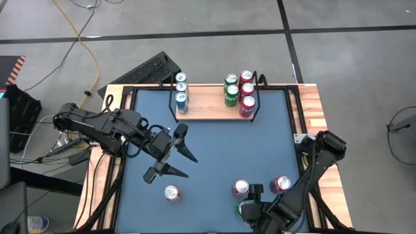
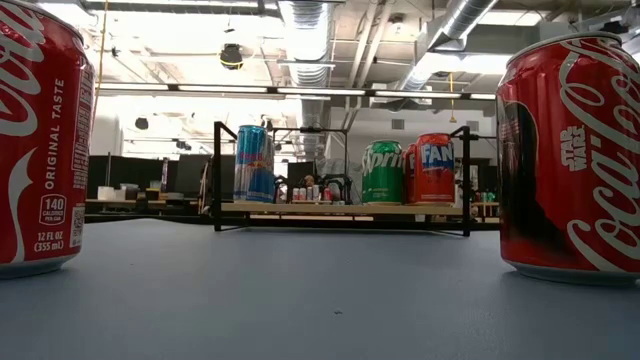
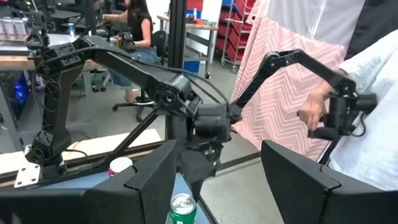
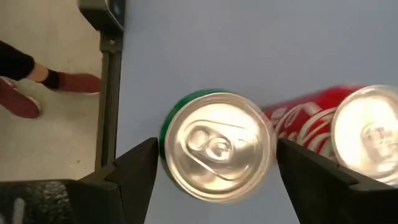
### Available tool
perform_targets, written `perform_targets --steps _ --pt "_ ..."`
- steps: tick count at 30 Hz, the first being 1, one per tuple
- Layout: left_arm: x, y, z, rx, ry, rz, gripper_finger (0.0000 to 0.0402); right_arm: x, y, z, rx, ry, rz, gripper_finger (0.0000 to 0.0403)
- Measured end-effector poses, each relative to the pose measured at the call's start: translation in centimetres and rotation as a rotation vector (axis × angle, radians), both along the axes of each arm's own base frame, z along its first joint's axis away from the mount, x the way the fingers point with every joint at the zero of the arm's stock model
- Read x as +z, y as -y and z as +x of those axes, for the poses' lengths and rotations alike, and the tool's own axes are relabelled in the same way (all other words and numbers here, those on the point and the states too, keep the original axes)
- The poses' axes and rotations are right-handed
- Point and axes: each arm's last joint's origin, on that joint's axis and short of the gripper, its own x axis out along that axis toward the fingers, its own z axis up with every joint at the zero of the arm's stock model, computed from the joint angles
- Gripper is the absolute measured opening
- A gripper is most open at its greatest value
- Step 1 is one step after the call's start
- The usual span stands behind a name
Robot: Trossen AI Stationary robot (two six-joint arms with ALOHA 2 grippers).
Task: Place canned beverage on shelf
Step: Put the green soda can on the shelf aligned with the other green soda cans
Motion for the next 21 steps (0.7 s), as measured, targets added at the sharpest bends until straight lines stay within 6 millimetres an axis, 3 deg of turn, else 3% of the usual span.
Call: perform_targets --steps 14,21 --pt "0.0 0.0 0.0 0.0 -0.002 -0.003 0.022 -0.7 0.2 0.6 0.029 -0.001 0.027 0.0308" --pt "-0.1 0.0 0.0 0.007 -0.009 0.0 0.022 -0.7 0.6 1.1 0.009 0.003 0.038 0.0266"
